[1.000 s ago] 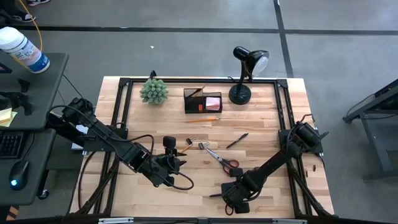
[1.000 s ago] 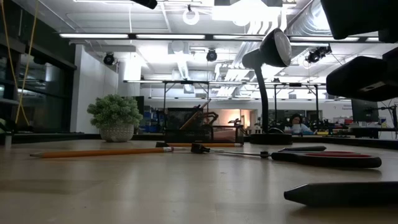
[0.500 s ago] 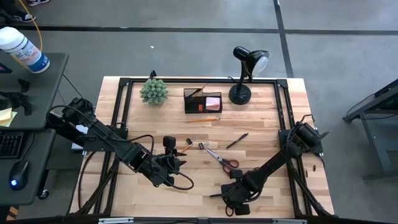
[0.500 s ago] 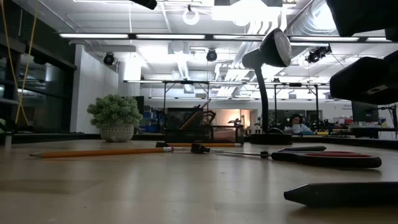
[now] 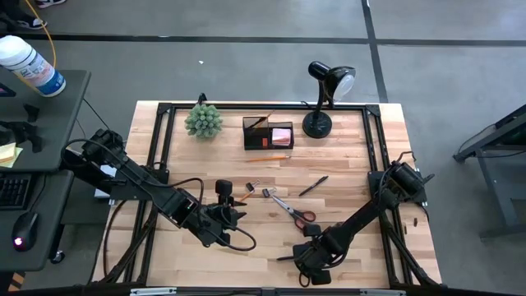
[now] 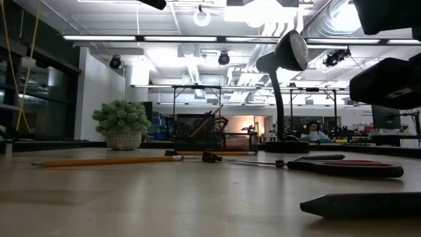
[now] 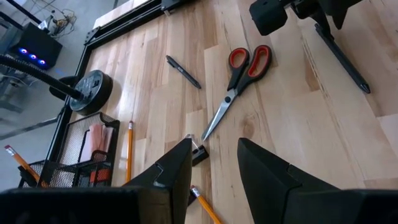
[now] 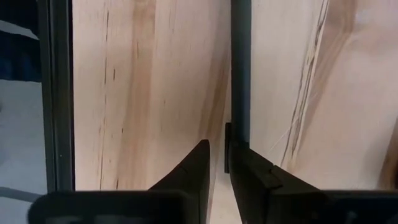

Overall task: Pick and place office supplies into organizer
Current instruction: Put the bottom black pen into the black desk organizer

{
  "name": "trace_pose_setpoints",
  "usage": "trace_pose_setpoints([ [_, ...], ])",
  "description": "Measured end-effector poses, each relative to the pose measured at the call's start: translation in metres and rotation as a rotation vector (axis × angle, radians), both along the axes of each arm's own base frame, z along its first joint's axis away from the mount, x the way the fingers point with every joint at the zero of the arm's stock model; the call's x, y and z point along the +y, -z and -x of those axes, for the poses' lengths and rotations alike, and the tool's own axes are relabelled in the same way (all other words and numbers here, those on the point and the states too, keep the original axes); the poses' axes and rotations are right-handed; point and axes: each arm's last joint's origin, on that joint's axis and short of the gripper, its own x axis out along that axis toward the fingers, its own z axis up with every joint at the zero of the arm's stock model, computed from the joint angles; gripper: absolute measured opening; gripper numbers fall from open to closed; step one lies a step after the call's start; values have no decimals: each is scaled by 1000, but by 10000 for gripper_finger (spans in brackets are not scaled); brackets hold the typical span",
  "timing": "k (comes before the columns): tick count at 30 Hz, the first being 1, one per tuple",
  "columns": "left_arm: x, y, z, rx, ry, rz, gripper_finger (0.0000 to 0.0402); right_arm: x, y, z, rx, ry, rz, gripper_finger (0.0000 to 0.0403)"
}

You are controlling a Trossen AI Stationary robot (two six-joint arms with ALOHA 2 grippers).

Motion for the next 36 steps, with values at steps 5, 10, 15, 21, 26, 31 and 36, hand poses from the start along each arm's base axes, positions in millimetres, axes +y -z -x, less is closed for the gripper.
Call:
trace_pose_setpoints([
  [5, 0, 0, 0, -1, 0, 0, 117, 0, -4, -1, 4, -28, 29, 64],
  [10, 0, 0, 0, -2, -4, -5, 117, 0, -4, -1, -7, -40, 50, 63],
  [15, 0, 0, 0, -2, -4, -5, 117, -2, -4, -1, -9, -37, 74, 66],
  [21, 0, 0, 0, -2, -4, -6, 117, -2, -4, -1, -10, -38, 79, 67],
  [26, 0, 0, 0, 4, -4, -9, 117, -3, -4, -1, -12, -36, 91, 67],
  [31, 1, 1, 1, 10, -4, -12, 117, -4, -5, 0, -11, -57, 109, 67],
  [36, 1, 1, 1, 11, -4, -13, 117, -6, -9, -2, -20, -80, 179, 67],
])
